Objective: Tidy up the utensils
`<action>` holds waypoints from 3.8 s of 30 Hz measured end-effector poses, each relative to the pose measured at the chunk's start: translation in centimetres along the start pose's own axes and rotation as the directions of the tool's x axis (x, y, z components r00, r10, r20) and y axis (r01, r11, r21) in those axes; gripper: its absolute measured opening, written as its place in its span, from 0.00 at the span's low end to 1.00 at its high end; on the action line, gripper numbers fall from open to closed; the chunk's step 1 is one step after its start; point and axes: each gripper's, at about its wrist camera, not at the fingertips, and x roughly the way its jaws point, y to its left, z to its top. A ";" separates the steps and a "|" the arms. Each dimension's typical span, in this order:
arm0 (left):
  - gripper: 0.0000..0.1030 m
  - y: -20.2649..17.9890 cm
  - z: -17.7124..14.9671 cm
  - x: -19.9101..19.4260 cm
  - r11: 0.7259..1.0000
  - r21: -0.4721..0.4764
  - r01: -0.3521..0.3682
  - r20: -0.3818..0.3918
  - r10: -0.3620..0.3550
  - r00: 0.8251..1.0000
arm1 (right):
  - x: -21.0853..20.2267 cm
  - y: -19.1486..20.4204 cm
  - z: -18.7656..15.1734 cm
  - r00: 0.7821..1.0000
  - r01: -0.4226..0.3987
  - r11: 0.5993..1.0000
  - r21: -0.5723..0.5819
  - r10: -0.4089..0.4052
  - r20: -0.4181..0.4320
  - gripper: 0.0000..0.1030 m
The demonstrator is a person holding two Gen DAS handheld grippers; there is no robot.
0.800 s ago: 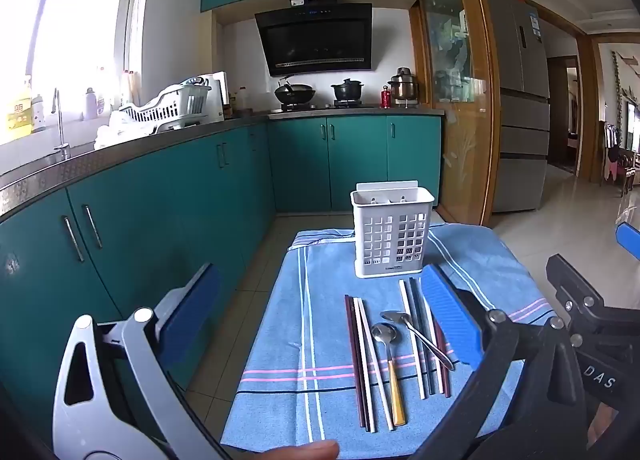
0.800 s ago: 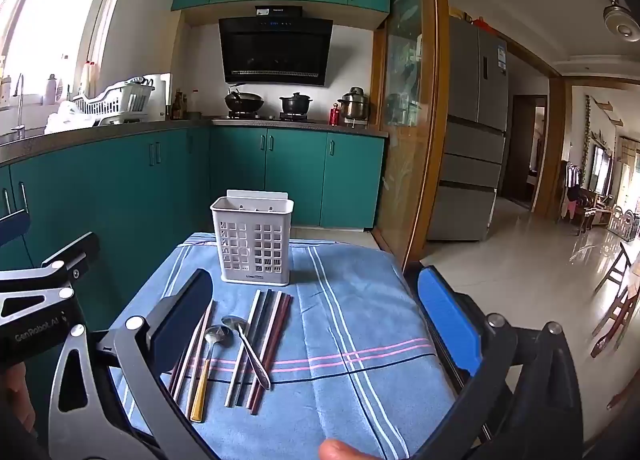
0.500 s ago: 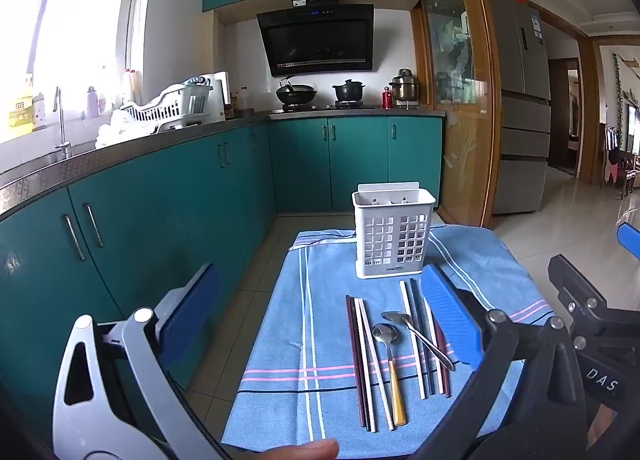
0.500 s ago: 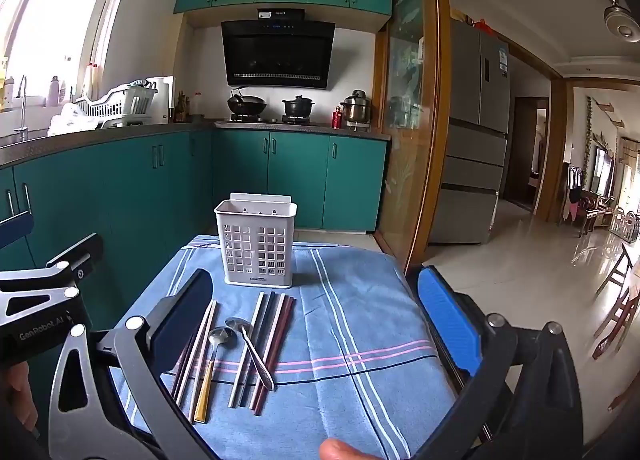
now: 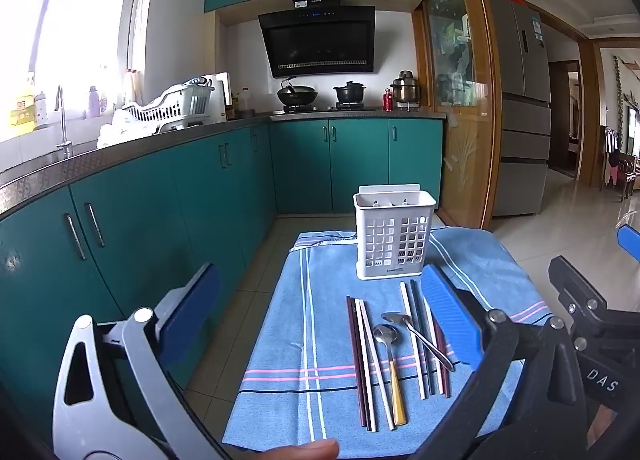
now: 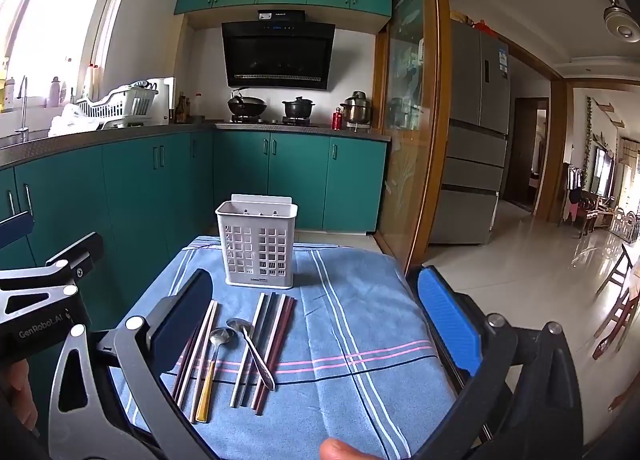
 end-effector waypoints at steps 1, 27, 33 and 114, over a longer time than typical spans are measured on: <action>0.96 0.0 0.0 0.1 1.000 0.000 0.000 -0.001 0.000 1.000 | 0.0 0.0 0.0 1.000 -0.001 1.000 0.000 0.001 0.001 0.98; 0.96 0.6 0.5 -0.6 1.000 -0.001 0.001 0.001 -0.001 1.000 | -0.9 -0.2 0.4 1.000 0.004 1.000 0.000 -0.004 0.005 0.98; 0.96 0.7 0.5 -0.9 1.000 -0.005 0.000 0.000 0.000 1.000 | -0.9 -0.2 0.4 1.000 0.004 1.000 0.000 -0.004 0.005 0.98; 0.54 3.6 -7.0 20.4 0.997 -0.074 0.029 -0.564 -0.066 0.823 | 22.2 -3.6 -8.0 0.793 -0.011 0.983 0.184 0.121 -0.598 0.44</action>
